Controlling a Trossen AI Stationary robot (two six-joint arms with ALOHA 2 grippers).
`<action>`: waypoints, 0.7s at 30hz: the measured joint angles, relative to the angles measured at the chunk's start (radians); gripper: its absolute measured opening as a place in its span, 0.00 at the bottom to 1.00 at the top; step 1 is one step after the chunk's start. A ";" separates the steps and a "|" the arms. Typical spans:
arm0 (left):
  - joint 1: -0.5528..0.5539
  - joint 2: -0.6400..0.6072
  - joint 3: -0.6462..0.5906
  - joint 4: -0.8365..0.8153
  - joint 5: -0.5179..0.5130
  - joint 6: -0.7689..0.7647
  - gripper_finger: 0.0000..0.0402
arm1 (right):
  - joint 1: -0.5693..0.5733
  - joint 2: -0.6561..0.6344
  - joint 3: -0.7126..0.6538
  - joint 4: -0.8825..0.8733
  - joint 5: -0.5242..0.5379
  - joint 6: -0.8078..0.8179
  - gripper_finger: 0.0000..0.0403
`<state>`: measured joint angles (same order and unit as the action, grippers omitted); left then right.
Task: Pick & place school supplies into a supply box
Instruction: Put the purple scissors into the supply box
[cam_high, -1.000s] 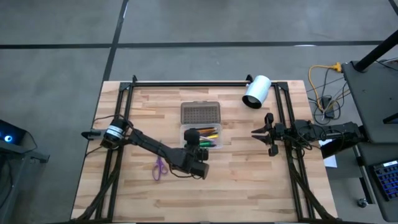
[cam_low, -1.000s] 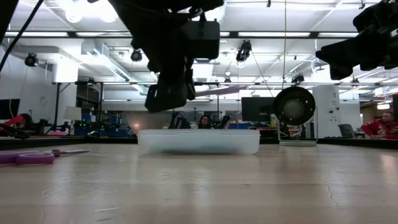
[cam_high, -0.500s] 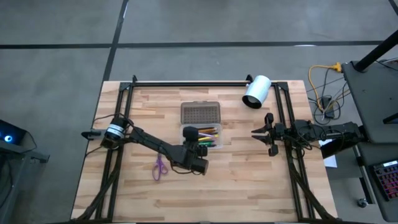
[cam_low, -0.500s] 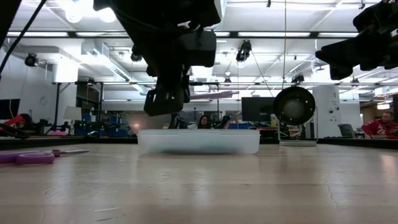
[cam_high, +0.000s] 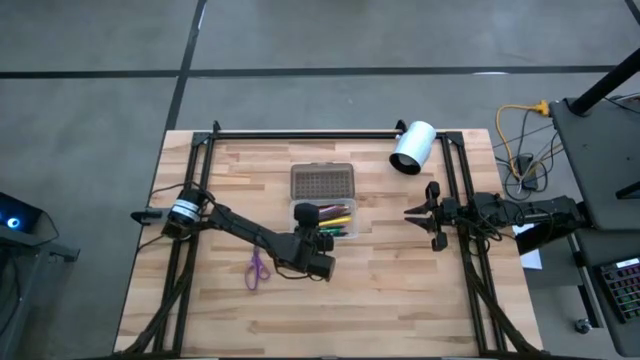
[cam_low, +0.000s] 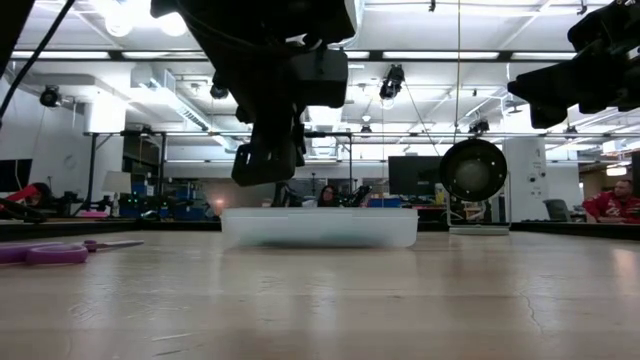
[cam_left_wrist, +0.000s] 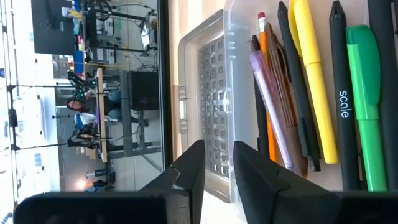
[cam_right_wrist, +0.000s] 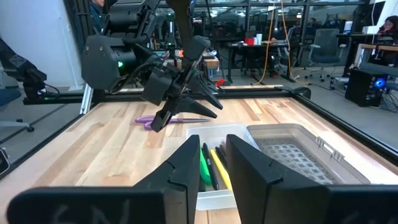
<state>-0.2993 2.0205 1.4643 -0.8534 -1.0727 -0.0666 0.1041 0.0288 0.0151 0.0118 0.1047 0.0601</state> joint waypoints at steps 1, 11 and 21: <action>-0.001 0.000 0.000 0.000 0.000 0.000 0.17 | 0.000 0.000 0.000 0.000 0.000 0.000 0.18; -0.003 -0.006 0.000 0.000 0.003 -0.040 0.17 | 0.000 0.000 0.000 0.000 0.000 0.000 0.21; -0.024 -0.050 0.002 -0.004 0.238 -0.049 0.17 | 0.000 0.000 0.000 0.000 0.000 0.000 0.18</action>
<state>-0.3228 1.9704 1.4662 -0.8571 -0.8350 -0.1156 0.1043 0.0288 0.0151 0.0120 0.1047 0.0601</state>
